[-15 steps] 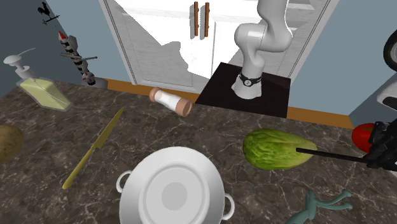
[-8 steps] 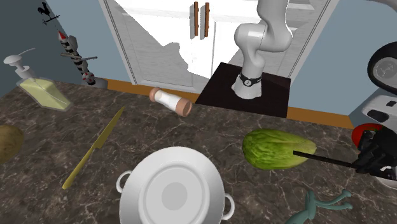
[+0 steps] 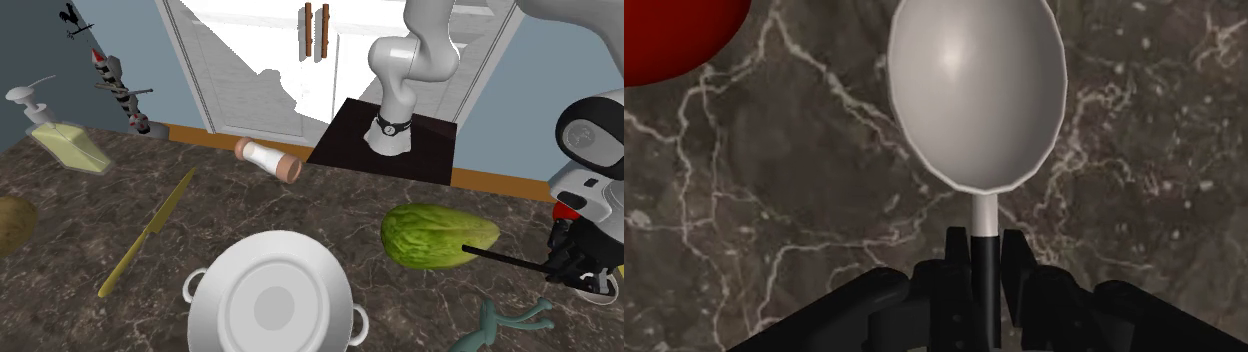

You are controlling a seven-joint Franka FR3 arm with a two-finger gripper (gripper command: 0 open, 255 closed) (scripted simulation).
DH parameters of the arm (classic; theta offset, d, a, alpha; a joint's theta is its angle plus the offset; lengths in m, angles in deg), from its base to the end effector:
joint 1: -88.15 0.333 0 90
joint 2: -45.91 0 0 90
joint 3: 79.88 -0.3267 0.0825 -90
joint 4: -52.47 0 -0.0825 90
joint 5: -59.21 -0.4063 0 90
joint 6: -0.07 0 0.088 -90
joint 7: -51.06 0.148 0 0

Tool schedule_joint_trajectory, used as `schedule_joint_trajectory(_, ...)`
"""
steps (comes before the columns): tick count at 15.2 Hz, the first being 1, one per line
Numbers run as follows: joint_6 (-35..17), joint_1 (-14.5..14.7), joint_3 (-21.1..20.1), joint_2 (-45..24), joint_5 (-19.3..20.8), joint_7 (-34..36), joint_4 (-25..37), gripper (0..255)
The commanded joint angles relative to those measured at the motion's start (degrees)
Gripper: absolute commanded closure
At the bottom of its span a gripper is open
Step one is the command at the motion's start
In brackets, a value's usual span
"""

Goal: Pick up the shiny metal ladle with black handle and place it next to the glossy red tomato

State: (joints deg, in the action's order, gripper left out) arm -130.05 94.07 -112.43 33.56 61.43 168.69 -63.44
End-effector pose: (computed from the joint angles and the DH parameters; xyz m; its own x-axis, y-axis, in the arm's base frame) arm 0.4854 0.3761 0.3227 0.1975 -0.9746 -0.1057 -0.9803 -0.1964 -0.0209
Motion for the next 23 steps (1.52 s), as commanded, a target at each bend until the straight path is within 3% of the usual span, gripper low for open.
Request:
schedule_joint_trajectory(1,-1.21,0.20,0.15,-1.02,0.48,0.27,-0.99,255)
schedule_joint_trajectory(10,-1.67,0.26,0.21,-1.34,0.70,0.40,-1.18,255)
schedule_joint_trajectory(11,-1.52,0.26,0.15,-1.19,0.60,0.39,-1.16,0)
schedule_joint_trajectory(16,-1.67,0.26,0.21,-1.34,0.70,0.39,-1.18,0)
schedule_joint_trajectory(20,4.76,-1.06,-0.53,3.15,-2.33,-1.67,1.38,0)
schedule_joint_trajectory(23,4.76,-1.03,-0.50,3.15,-2.34,-1.68,1.37,0)
